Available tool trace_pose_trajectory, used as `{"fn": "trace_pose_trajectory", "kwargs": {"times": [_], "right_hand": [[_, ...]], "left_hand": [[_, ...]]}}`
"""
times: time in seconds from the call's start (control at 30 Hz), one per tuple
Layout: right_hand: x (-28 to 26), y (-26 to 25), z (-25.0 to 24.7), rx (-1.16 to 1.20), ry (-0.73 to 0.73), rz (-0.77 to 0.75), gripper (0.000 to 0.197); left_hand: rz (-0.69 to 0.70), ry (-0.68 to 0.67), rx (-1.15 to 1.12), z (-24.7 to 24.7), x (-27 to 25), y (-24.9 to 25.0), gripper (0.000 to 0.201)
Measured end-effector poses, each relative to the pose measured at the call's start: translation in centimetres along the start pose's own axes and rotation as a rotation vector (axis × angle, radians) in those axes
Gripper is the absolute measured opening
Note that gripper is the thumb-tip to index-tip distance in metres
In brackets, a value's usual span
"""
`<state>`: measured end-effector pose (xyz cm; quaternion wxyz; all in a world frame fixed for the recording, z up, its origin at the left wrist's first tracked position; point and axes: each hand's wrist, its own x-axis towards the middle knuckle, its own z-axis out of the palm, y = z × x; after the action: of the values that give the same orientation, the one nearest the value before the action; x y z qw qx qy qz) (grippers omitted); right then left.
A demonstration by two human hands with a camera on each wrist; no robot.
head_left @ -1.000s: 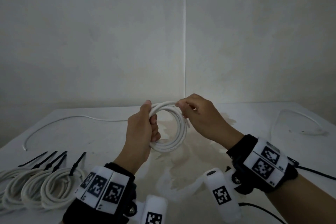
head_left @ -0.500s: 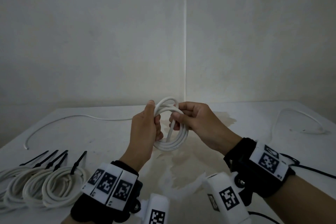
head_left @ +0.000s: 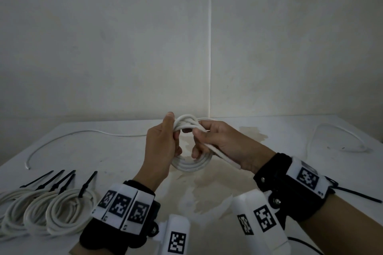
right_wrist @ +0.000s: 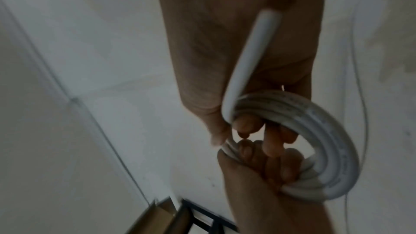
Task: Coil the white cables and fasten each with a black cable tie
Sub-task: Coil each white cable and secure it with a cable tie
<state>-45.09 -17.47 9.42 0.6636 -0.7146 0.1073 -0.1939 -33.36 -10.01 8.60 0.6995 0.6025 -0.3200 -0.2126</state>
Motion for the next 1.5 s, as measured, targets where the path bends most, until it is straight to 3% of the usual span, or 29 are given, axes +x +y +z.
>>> {"fn": "trace_pose_trajectory", "kwargs": {"times": [0.13, 0.23, 0.33, 0.43, 0.53, 0.63, 0.7, 0.87, 0.93, 1.07, 1.2, 1.3, 1.5], "right_hand": [[-0.2, 0.1, -0.4, -0.301, 0.011, -0.013, 0.054], [-0.5, 0.1, 0.0, -0.51, 0.093, -0.044, 0.048], [-0.7, 0.1, 0.8, -0.624, 0.175, -0.036, 0.071], [-0.6, 0.2, 1.4, -0.655, 0.146, -0.043, 0.079], [-0.6, 0.3, 1.3, -0.586, 0.119, 0.008, 0.075], [-0.4, 0.7, 1.1, -0.574, 0.126, -0.04, 0.049], [-0.2, 1.2, 1.0, -0.563, 0.207, -0.113, 0.037], [-0.1, 1.8, 0.6, -0.643, 0.383, -0.279, 0.035], [-0.1, 1.8, 0.7, -0.576, 0.372, -0.302, 0.032], [-0.2, 1.6, 0.1, -0.65, 0.304, -0.269, 0.03], [-0.1, 1.4, -0.1, -0.762, 0.194, -0.24, 0.03], [0.0, 1.3, 0.0, -0.773, 0.187, -0.268, 0.031], [-0.4, 2.0, 0.6, -0.424, 0.341, -0.289, 0.016]], "left_hand": [[-0.014, 0.082, -0.076, -0.7, 0.9, 0.3, 0.049], [-0.027, 0.106, -0.149, -1.0, 1.0, 0.4, 0.048], [-0.024, 0.105, -0.117, -0.6, 0.5, 0.1, 0.048], [-0.027, 0.122, -0.109, -0.3, 0.2, 0.1, 0.048], [-0.045, 0.149, -0.187, -0.4, 0.2, 0.2, 0.047], [-0.067, 0.145, -0.265, -0.5, 0.1, 0.3, 0.046], [-0.069, 0.127, -0.317, -0.4, 0.0, 0.2, 0.045], [-0.038, -0.157, -0.274, -1.0, -0.2, -0.1, 0.048], [-0.016, -0.245, -0.193, -1.5, -0.3, -0.5, 0.047], [0.018, -0.22, 0.013, -2.7, 0.0, -1.1, 0.033], [-0.186, -0.323, -0.043, -2.3, 0.0, 0.0, 0.04], [-0.204, -0.247, -0.052, -0.8, -1.0, 0.2, 0.056], [-0.23, -0.092, -0.168, 0.1, -1.9, 0.2, 0.048]]}}
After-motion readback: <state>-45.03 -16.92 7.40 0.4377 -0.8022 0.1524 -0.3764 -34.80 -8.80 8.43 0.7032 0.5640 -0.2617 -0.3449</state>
